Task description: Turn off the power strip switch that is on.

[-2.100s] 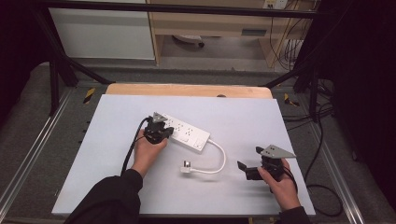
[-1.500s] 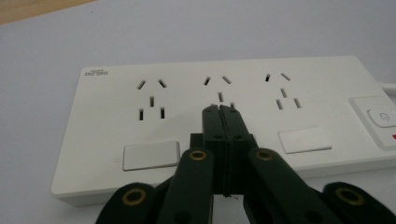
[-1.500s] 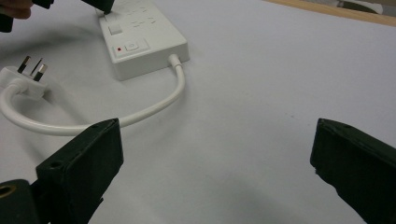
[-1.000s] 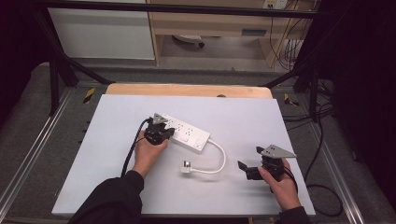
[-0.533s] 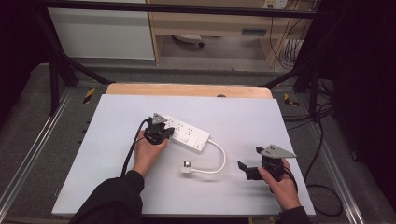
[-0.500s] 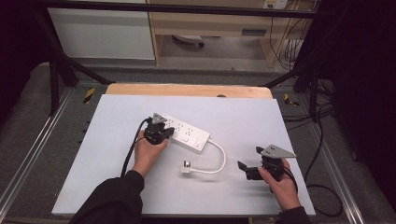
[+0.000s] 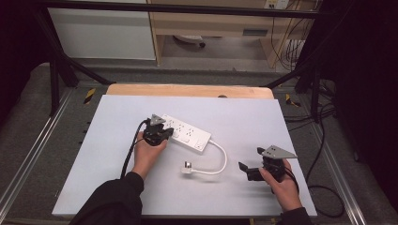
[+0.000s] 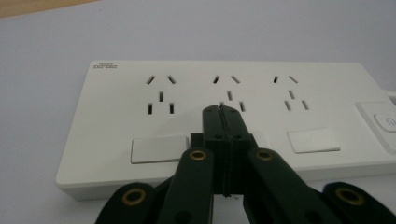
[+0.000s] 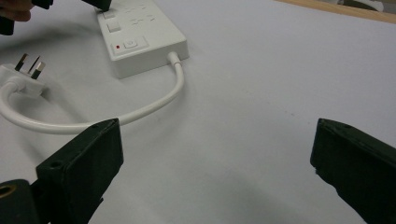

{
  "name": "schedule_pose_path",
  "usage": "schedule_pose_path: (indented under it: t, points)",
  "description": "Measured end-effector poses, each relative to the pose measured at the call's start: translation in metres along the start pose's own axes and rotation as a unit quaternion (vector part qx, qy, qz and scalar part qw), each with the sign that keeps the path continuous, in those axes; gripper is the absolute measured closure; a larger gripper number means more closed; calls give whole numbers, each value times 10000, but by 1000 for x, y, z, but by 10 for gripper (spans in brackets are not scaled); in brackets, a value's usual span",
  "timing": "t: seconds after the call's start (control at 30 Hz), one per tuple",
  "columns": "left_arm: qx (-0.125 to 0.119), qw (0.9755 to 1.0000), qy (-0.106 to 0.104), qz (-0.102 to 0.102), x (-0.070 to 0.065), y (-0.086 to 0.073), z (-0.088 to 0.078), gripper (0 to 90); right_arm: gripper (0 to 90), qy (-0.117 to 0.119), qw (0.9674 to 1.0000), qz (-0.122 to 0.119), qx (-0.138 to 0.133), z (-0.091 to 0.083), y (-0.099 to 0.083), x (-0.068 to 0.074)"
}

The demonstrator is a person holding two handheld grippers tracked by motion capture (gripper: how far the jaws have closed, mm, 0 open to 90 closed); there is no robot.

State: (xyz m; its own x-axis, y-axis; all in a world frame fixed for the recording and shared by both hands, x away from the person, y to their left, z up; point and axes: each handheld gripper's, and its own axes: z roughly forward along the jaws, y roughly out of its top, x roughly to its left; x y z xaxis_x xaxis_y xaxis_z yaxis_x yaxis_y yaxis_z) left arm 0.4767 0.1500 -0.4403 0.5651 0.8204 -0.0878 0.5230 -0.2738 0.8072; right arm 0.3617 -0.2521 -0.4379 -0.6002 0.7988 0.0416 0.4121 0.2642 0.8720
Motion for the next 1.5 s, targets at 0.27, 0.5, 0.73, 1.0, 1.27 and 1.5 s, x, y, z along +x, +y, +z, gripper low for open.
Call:
schedule_pose_path:
  t: [0.27,0.5,0.73,1.0,1.27,1.5]
  points:
    - [21,10000,59,-4,-2,1,0,900,30,3,10000,28,-14,0,0,0]
    - [-47,10000,71,-22,-2,2,-2,900,30,10,10000,19,-11,0,0,0]
    - [-82,10000,-27,45,-7,7,-5,900,30,10,10000,2,-9,1,0,0]
    - [-185,9995,-101,214,-15,16,-12,900,30,-8,10000,-12,-6,1,0,0]
    - [-275,9993,-150,182,-17,19,-17,899,30,-11,10000,-6,-16,0,0,0]
    - [-406,9987,-206,219,-23,22,-23,728,30,-11,10000,0,-22,0,0,0]
